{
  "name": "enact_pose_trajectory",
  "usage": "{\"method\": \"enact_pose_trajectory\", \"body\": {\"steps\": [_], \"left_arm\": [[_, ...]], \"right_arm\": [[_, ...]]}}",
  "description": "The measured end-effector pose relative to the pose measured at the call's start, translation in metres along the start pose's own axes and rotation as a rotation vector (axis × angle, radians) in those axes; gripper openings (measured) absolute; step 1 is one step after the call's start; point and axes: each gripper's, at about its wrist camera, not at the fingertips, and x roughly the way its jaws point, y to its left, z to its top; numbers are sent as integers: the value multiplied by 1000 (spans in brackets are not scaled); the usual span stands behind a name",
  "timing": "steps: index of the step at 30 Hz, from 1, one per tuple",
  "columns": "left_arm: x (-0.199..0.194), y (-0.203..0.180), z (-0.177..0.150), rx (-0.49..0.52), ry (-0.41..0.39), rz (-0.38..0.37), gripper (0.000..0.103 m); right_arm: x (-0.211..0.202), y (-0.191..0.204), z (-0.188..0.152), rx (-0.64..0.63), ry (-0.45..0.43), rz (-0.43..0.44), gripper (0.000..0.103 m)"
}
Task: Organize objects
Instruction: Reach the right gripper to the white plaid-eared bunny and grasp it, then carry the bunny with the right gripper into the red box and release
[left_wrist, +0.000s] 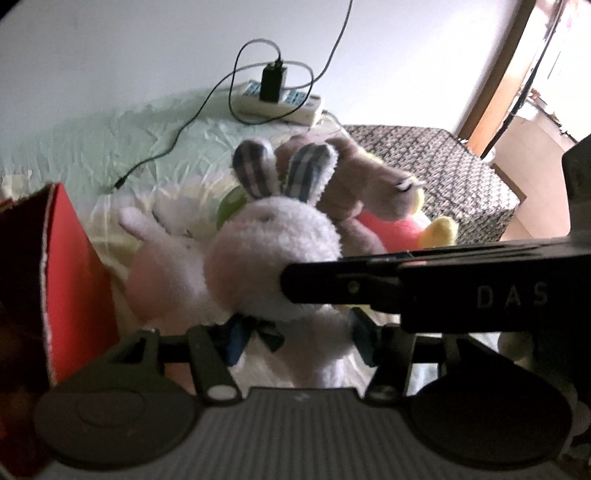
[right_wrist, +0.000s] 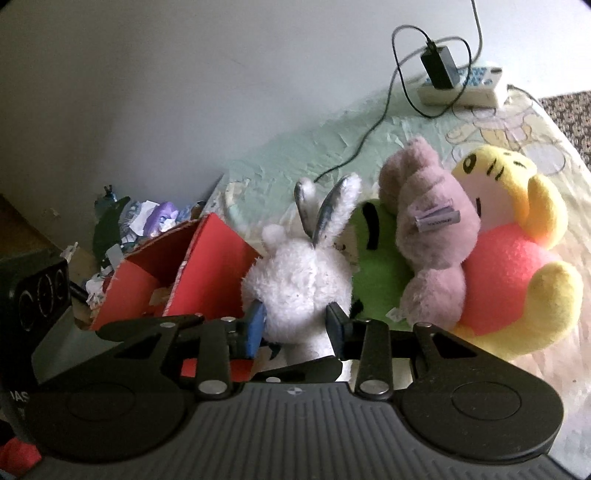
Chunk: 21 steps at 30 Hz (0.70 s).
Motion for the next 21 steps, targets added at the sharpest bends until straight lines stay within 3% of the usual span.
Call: {"method": "enact_pose_trajectory", "body": {"steps": [12,21], "left_arm": [[-69,0,0,18,-167,24,59],[-129,47,-4,10,-301,83,59]], "right_arm": [[-29,33,10,-59,-124,78,39],[-10,98,31,-133,-184,154,39]]}}
